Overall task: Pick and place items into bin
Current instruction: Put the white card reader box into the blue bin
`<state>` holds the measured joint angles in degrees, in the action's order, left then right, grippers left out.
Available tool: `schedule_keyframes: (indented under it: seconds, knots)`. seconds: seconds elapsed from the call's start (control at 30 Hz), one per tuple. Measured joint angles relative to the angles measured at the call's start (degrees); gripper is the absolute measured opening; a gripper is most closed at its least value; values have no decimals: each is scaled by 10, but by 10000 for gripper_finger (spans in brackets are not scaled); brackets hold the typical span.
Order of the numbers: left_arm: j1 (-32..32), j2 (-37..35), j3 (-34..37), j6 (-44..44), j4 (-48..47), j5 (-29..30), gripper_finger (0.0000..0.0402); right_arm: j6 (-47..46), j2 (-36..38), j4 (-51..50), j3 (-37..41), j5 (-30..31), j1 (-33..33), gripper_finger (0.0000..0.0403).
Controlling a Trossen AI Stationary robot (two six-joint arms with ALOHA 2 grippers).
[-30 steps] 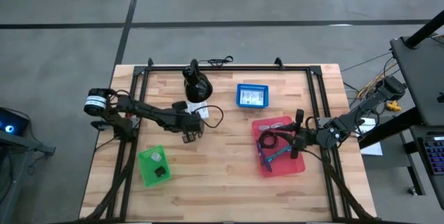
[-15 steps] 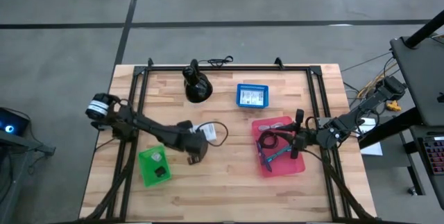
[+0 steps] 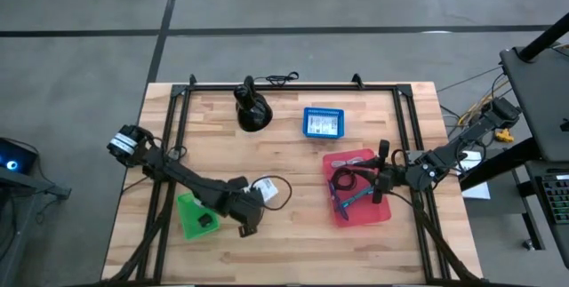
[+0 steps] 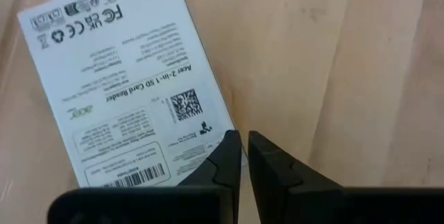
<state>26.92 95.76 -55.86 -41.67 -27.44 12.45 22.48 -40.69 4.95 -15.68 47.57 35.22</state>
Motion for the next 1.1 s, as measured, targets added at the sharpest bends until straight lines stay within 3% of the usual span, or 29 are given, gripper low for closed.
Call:
schedule_keyframes:
  seconds: [0.2, 0.43, 0.53, 0.77, 1.1]
  knots:
    - [0, -2, -6, 0, 0, 5, 10, -5, 0, 0, 0, -7, 0, 68]
    - [5, -33, -7, 0, -14, 9, 10, 33, -8, 48, 2, -200, -4, 68]
    - [8, -55, -4, 0, -25, 24, 10, 75, -31, 109, 5, -217, -12, 68]
    - [34, -106, 28, 1, -33, 117, 11, 155, -144, 239, -6, -245, -61, 74]
    - [49, -182, 91, -5, -60, 136, 11, 167, -357, 268, -129, -284, -137, 156]
